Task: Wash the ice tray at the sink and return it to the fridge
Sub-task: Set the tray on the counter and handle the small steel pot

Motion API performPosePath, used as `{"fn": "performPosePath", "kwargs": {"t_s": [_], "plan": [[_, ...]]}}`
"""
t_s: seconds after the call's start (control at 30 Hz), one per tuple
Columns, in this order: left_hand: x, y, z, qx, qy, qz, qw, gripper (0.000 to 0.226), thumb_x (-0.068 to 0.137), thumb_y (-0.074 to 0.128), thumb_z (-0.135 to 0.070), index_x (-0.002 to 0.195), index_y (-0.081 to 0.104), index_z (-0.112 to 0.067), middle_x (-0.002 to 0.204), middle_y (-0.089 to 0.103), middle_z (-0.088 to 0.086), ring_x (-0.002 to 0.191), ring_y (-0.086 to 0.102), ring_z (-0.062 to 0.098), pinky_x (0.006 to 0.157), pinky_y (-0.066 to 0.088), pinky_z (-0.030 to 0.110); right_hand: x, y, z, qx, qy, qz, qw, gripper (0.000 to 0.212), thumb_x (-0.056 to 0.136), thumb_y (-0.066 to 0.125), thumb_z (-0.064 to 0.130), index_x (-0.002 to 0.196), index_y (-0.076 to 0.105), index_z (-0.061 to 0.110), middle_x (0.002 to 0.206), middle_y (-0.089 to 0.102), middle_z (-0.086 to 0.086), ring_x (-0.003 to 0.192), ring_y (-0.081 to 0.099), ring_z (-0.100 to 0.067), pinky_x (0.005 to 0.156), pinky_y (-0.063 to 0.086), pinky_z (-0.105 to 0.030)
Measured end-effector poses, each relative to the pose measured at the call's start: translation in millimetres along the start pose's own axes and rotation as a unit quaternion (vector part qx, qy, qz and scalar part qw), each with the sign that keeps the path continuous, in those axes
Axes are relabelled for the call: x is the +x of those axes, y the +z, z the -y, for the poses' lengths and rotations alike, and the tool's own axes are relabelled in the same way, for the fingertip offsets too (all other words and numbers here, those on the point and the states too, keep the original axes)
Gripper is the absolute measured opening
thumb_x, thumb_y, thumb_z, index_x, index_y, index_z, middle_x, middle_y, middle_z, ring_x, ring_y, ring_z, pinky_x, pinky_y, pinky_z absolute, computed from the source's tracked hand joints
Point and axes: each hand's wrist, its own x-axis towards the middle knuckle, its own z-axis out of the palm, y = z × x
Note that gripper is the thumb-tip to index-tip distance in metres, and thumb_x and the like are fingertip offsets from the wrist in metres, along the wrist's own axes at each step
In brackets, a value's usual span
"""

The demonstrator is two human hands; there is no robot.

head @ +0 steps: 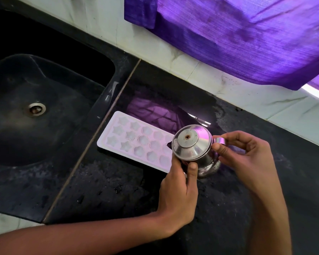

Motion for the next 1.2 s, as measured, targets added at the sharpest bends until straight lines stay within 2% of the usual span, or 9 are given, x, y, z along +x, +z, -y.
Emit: {"fn": "performPosePath", "kwargs": {"t_s": [0.13, 0.23, 0.43, 0.7, 0.83, 1.0, 1.07, 1.13, 1.2], "plan": [[-4.1, 0.8, 1.2, -0.001, -0.004, 0.008, 1.000, 0.056, 0.085, 0.022, -0.058, 0.133, 0.033, -0.032, 0.081, 0.062, -0.007, 0.081, 0.063, 0.017, 0.062, 0.035, 0.020, -0.3, -0.2, -2.3, -0.015, 0.002, 0.009, 1.000, 0.021, 0.061, 0.071, 0.030, 0.080, 0.070, 0.021, 0.084, 0.075, 0.004, 0.077, 0.071, -0.015, 0.068, 0.060, -0.036], [-5.6, 0.0, 1.7, -0.002, -0.001, 0.007, 1.000, 0.058, 0.084, 0.022, -0.059, 0.133, 0.034, -0.030, 0.095, 0.067, -0.003, 0.086, 0.063, 0.018, 0.065, 0.036, 0.022, -0.5, 0.4, -1.0, -0.021, 0.002, 0.013, 1.000, 0.021, 0.060, 0.071, 0.031, 0.079, 0.070, 0.022, 0.083, 0.074, 0.002, 0.076, 0.071, -0.016, 0.069, 0.060, -0.040], [-5.7, -0.6, 0.3, 0.000, 0.005, -0.001, 1.000, 0.060, 0.084, 0.022, -0.060, 0.133, 0.036, -0.027, 0.093, 0.067, 0.007, 0.085, 0.063, 0.025, 0.064, 0.035, 0.026, -0.8, 0.5, 1.2, -0.029, 0.001, 0.013, 0.999, 0.024, 0.060, 0.071, 0.031, 0.081, 0.070, 0.019, 0.083, 0.074, 0.001, 0.076, 0.071, -0.017, 0.072, 0.059, -0.043], [-4.4, -0.1, 1.2, 0.005, 0.006, -0.006, 1.000, 0.061, 0.083, 0.021, -0.060, 0.133, 0.036, -0.027, 0.090, 0.067, 0.000, 0.084, 0.063, 0.020, 0.066, 0.038, 0.025, 0.7, 1.1, 3.3, -0.040, -0.002, 0.013, 0.999, 0.027, 0.058, 0.070, 0.035, 0.081, 0.070, 0.022, 0.082, 0.074, 0.004, 0.078, 0.070, -0.011, 0.077, 0.057, -0.040], [-2.7, 0.5, 1.9, 0.009, 0.003, -0.009, 1.000, 0.057, 0.088, 0.022, -0.061, 0.133, 0.036, -0.029, 0.072, 0.059, -0.007, 0.067, 0.057, 0.013, 0.062, 0.037, 0.026, 0.8, 0.9, 4.1, -0.040, -0.004, 0.013, 0.999, 0.025, 0.059, 0.070, 0.034, 0.081, 0.070, 0.022, 0.083, 0.074, 0.005, 0.078, 0.070, -0.009, 0.075, 0.058, -0.036], [-1.7, -1.9, -2.2, 0.009, -0.016, 0.003, 1.000, 0.059, 0.085, 0.024, -0.059, 0.134, 0.036, -0.029, 0.059, 0.047, -0.010, 0.062, 0.053, 0.020, 0.053, 0.032, 0.018, 1.0, -0.2, 3.3, -0.040, -0.007, 0.009, 0.999, 0.023, 0.060, 0.070, 0.034, 0.080, 0.070, 0.023, 0.081, 0.074, 0.008, 0.077, 0.069, -0.007, 0.071, 0.058, -0.029], [-1.8, -2.4, -3.8, 0.002, -0.019, 0.006, 1.000, 0.058, 0.085, 0.024, -0.057, 0.135, 0.036, -0.030, 0.057, 0.045, -0.010, 0.070, 0.057, 0.024, 0.051, 0.033, 0.016, 0.8, -1.0, 2.9, -0.040, -0.005, 0.009, 0.999, 0.022, 0.059, 0.070, 0.036, 0.079, 0.069, 0.025, 0.081, 0.073, 0.010, 0.077, 0.069, -0.005, 0.069, 0.057, -0.024], [-1.6, -2.6, -3.9, -0.010, -0.019, 0.003, 1.000, 0.057, 0.086, 0.025, -0.056, 0.136, 0.036, -0.030, 0.057, 0.048, -0.006, 0.086, 0.056, 0.018, 0.051, 0.033, 0.014, 1.1, -1.8, 2.3, -0.041, -0.003, 0.008, 0.999, 0.023, 0.059, 0.070, 0.037, 0.079, 0.069, 0.026, 0.080, 0.073, 0.011, 0.077, 0.069, -0.005, 0.067, 0.056, -0.022], [-1.1, -3.0, -3.9, -0.017, -0.018, 0.003, 1.000, 0.058, 0.086, 0.026, -0.055, 0.138, 0.035, -0.029, 0.065, 0.057, 0.002, 0.088, 0.055, 0.013, 0.052, 0.034, 0.013, 1.1, -2.8, 1.6, -0.041, -0.002, 0.007, 0.999, 0.023, 0.060, 0.069, 0.037, 0.080, 0.069, 0.025, 0.081, 0.073, 0.011, 0.078, 0.069, -0.005, 0.067, 0.055, -0.024]]}}
